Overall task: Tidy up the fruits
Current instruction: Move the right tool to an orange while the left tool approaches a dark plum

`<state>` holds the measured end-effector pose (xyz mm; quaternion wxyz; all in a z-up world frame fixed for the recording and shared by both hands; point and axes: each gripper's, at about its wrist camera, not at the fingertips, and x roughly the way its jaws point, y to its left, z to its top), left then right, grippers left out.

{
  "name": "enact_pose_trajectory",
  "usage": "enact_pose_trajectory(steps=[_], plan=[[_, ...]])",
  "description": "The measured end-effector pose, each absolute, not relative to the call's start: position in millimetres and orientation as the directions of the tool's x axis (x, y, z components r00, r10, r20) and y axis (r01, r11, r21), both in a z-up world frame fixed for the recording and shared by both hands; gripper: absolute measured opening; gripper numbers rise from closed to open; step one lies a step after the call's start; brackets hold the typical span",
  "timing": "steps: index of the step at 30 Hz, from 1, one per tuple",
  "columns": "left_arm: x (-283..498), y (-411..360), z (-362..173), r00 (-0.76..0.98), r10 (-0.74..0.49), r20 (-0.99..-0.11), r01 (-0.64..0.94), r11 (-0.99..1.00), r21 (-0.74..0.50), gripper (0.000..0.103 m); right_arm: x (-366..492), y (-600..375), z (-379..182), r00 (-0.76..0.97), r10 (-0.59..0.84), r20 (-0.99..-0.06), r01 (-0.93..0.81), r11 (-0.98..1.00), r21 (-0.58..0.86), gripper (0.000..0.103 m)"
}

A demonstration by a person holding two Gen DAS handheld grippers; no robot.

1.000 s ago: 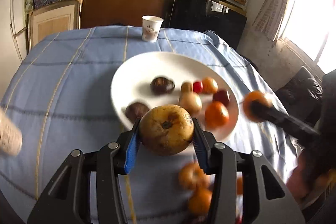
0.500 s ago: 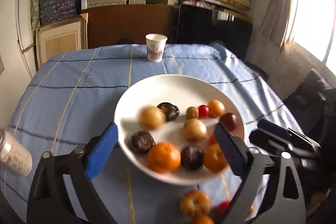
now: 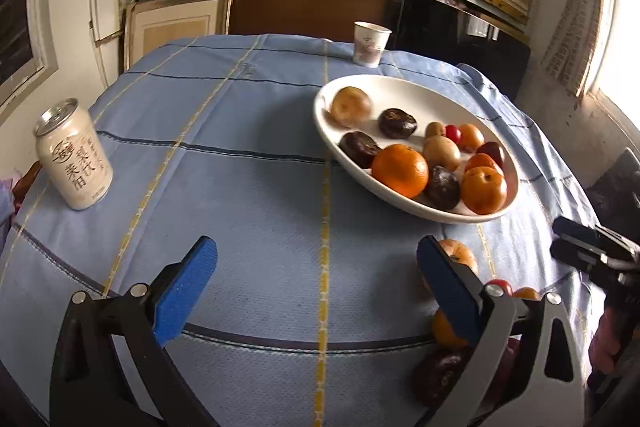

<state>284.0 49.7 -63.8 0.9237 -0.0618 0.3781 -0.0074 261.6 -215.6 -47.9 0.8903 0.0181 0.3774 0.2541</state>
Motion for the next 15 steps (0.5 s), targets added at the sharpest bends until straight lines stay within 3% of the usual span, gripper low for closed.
enact_pose_trajectory(steps=[10,15], plan=[[282.2,55.5,-65.7,0.698,-0.068,-0.713,-0.045,0.989,-0.139,0.098,242.4,-192.1,-60.3,0.43,0.523,-0.736,-0.619,0.764,0.181,0.063],[281.7,57.5,-67.0,0.691,-0.067,-0.719,-0.05,0.989,-0.141,0.098,236.5,-186.2,-67.7,0.416,0.497,-0.762,-0.645,0.752,0.138,0.057]])
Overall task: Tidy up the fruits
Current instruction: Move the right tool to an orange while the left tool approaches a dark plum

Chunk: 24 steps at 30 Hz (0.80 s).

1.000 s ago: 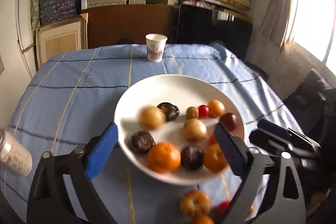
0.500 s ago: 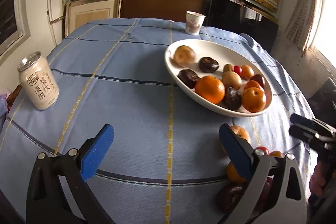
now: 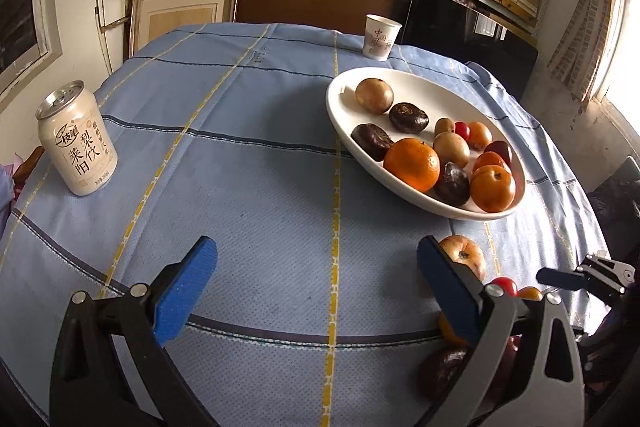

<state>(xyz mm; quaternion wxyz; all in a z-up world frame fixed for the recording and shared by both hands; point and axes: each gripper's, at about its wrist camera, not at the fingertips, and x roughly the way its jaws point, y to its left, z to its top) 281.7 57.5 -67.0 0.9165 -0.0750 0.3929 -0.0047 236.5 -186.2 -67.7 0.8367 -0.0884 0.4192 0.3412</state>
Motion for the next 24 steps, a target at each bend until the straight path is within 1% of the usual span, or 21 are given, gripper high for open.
enact_pose_trajectory(steps=[4,15,17,22,24], plan=[[280.9,59.4,-68.0,0.686,-0.066,-0.724,-0.055,0.988,-0.142,0.098,235.7,-183.8,-71.3,0.411,0.482,-0.774,-0.65,0.75,0.122,0.052],[280.2,58.6,-69.4,0.683,-0.064,-0.727,-0.051,0.989,-0.135,0.098,237.9,-180.4,-76.8,0.413,0.456,-0.788,-0.646,0.757,0.099,0.052],[280.3,58.9,-69.9,0.681,-0.064,-0.73,-0.051,0.99,-0.134,0.098,237.2,-179.2,-77.3,0.413,0.453,-0.79,-0.649,0.755,0.093,0.05],[279.7,59.2,-70.4,0.68,-0.063,-0.731,-0.051,0.99,-0.133,0.098,235.5,-176.4,-79.1,0.416,0.445,-0.793,-0.655,0.751,0.078,0.05],[279.4,59.4,-70.4,0.679,-0.064,-0.731,-0.049,0.99,-0.133,0.098,235.2,-175.2,-80.3,0.419,0.438,-0.796,-0.656,0.752,0.069,0.048]])
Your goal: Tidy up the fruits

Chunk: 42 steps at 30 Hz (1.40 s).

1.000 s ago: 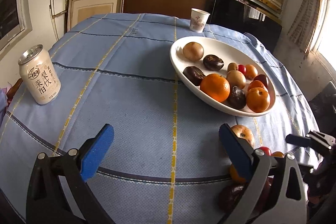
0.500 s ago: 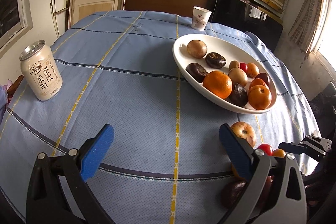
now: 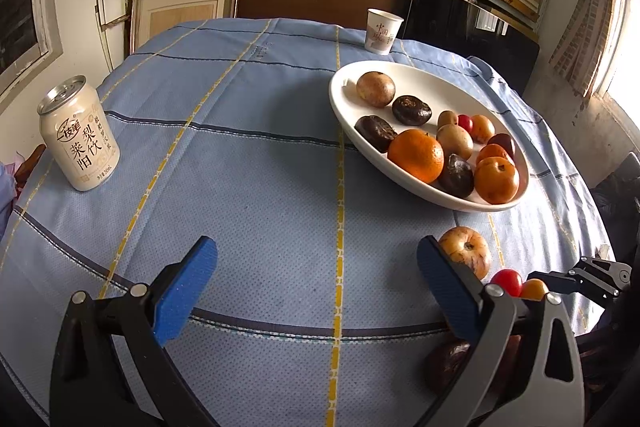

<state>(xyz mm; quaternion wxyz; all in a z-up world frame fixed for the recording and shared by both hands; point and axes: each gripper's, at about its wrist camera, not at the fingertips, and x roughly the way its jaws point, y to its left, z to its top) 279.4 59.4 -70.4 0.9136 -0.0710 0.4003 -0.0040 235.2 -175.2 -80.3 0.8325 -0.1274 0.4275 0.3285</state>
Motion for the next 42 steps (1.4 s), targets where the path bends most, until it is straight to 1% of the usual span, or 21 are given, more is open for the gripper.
enact_pose_trajectory(steps=[1,2,6,8,9,12,16,19,21,25,30,35,37,39,40,41,42], plan=[[279.6,59.2,-70.6,0.68,-0.063,-0.731,-0.05,0.99,-0.132,0.098,235.3,-174.3,-81.5,0.416,0.434,-0.799,-0.658,0.75,0.064,0.042],[279.4,59.3,-70.8,0.679,-0.062,-0.731,-0.049,0.99,-0.13,0.098,235.4,-173.7,-82.4,0.409,0.438,-0.801,-0.662,0.746,0.07,0.039],[279.1,58.4,-71.1,0.68,-0.055,-0.731,-0.047,0.992,-0.119,0.098,235.0,-174.8,-81.9,0.419,0.436,-0.797,-0.654,0.753,0.068,0.039],[277.5,55.7,-70.2,0.68,-0.063,-0.73,-0.014,0.995,-0.099,0.098,238.4,-180.3,-78.4,0.427,0.452,-0.783,-0.637,0.765,0.095,0.039],[276.2,53.2,-69.5,0.677,-0.084,-0.731,0.025,0.996,-0.091,0.098,240.7,-183.8,-76.3,0.427,0.465,-0.776,-0.626,0.771,0.117,0.039],[262.8,38.4,-66.7,0.668,-0.171,-0.725,0.212,0.977,-0.034,0.098,250.6,-197.5,-70.4,0.433,0.499,-0.751,-0.577,0.793,0.195,0.039],[239.8,18.4,-70.9,0.627,-0.277,-0.728,0.425,0.905,0.022,0.098,261.4,-211.4,-69.1,0.435,0.517,-0.737,-0.513,0.815,0.269,0.039],[226.5,9.6,-70.5,0.605,-0.343,-0.718,0.516,0.856,0.025,0.098,264.7,-218.1,-68.6,0.446,0.518,-0.73,-0.479,0.827,0.294,0.039],[221.3,6.2,-70.2,0.594,-0.373,-0.713,0.547,0.837,0.018,0.098,266.2,-220.2,-68.9,0.444,0.523,-0.727,-0.465,0.829,0.311,0.039],[217.7,-0.1,-74.6,0.567,-0.385,-0.728,0.583,0.812,0.025,0.098,266.6,-219.4,-71.2,0.441,0.513,-0.737,-0.457,0.835,0.308,0.039],[213.0,-18.8,-88.4,0.547,-0.348,-0.761,0.615,0.784,0.083,0.098,264.5,-218.5,-71.1,0.439,0.514,-0.737,-0.459,0.833,0.307,0.039],[219.9,-24.9,-102.4,0.525,-0.294,-0.799,0.6,0.793,0.102,0.098,264.2,-217.0,-72.4,0.435,0.507,-0.744,-0.459,0.836,0.301,0.039],[222.0,-23.6,-102.7,0.525,-0.3,-0.797,0.593,0.8,0.089,0.095,264.3,-216.5,-72.8,0.434,0.503,-0.747,-0.457,0.838,0.299,0.039],[225.0,-21.7,-102.9,0.515,-0.313,-0.798,0.591,0.804,0.066,0.077,264.2,-215.9,-73.1,0.433,0.5,-0.75,-0.458,0.839,0.295,0.039],[227.0,-21.6,-103.8,0.505,-0.319,-0.802,0.591,0.805,0.052,0.075,264.2,-215.8,-73.4,0.432,0.5,-0.751,-0.458,0.839,0.295,0.039],[228.5,-21.8,-104.5,0.497,-0.324,-0.805,0.591,0.806,0.04,0.071,264.3,-215.6,-73.5,0.432,0.498,-0.752,-0.457,0.84,0.294,0.039],[229.6,-21.6,-104.7,0.489,-0.333,-0.806,0.593,0.805,0.028,0.068,263.9,-215.7,-73.5,0.432,0.497,-0.753,-0.457,0.84,0.293,0.039]])
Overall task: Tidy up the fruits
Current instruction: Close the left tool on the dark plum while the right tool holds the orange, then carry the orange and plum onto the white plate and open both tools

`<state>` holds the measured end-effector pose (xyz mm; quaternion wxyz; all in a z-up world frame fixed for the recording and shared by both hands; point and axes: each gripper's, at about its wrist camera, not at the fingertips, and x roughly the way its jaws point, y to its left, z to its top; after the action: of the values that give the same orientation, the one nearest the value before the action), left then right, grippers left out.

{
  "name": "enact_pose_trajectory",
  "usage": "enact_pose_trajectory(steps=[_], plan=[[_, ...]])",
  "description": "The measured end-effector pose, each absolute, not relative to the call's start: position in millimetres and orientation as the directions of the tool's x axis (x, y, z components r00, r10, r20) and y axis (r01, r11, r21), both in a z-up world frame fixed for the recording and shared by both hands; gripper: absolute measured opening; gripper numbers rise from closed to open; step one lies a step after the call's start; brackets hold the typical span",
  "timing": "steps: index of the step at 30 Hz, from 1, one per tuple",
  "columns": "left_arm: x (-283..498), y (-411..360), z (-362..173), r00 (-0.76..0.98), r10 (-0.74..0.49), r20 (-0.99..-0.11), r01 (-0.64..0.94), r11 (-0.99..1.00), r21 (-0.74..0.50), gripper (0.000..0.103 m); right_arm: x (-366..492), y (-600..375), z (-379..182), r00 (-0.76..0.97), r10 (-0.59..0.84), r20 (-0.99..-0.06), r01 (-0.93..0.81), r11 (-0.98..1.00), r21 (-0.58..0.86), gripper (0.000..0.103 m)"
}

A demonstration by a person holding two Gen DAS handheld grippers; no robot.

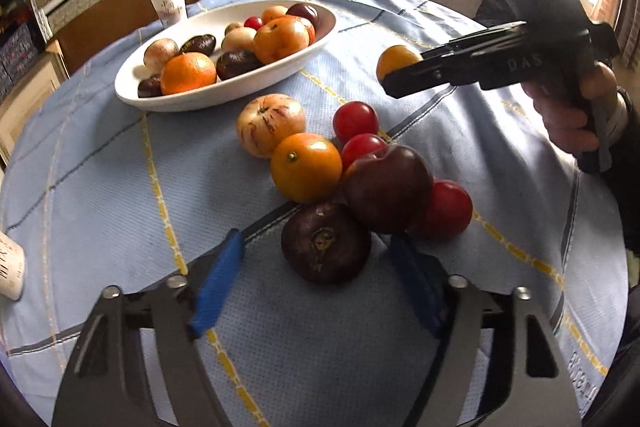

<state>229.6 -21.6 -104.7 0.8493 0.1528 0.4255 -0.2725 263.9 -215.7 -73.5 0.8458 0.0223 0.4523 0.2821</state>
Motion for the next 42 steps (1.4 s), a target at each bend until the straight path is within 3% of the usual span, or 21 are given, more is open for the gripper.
enact_pose_trajectory(steps=[4,7,15,20,33,42], plan=[[229.2,-23.2,-103.8,0.487,-0.343,-0.803,0.596,0.802,0.02,0.065,263.9,-215.4,-73.7,0.431,0.495,-0.754,-0.457,0.841,0.291,0.039],[229.6,-25.0,-103.9,0.465,-0.367,-0.806,0.61,0.792,-0.008,0.054,263.7,-215.0,-74.1,0.433,0.488,-0.758,-0.455,0.844,0.283,0.039],[230.3,-25.1,-103.1,0.457,-0.375,-0.807,0.607,0.794,-0.025,0.05,264.6,-215.5,-75.9,0.43,0.484,-0.762,-0.45,0.847,0.283,0.039],[231.6,-21.6,-101.9,0.454,-0.371,-0.81,0.592,0.805,-0.037,0.043,268.5,-217.1,-79.7,0.433,0.479,-0.764,-0.442,0.851,0.284,0.039],[219.7,-9.0,-93.5,0.485,-0.367,-0.794,0.561,0.827,-0.04,0.042,267.9,-218.3,-82.8,0.434,0.494,-0.753,-0.439,0.846,0.303,0.039],[252.5,21.0,-56.9,0.538,-0.403,-0.741,0.414,0.891,-0.185,0.042,273.1,-216.3,-44.3,0.536,0.608,-0.586,-0.44,0.793,0.421,0.039]])
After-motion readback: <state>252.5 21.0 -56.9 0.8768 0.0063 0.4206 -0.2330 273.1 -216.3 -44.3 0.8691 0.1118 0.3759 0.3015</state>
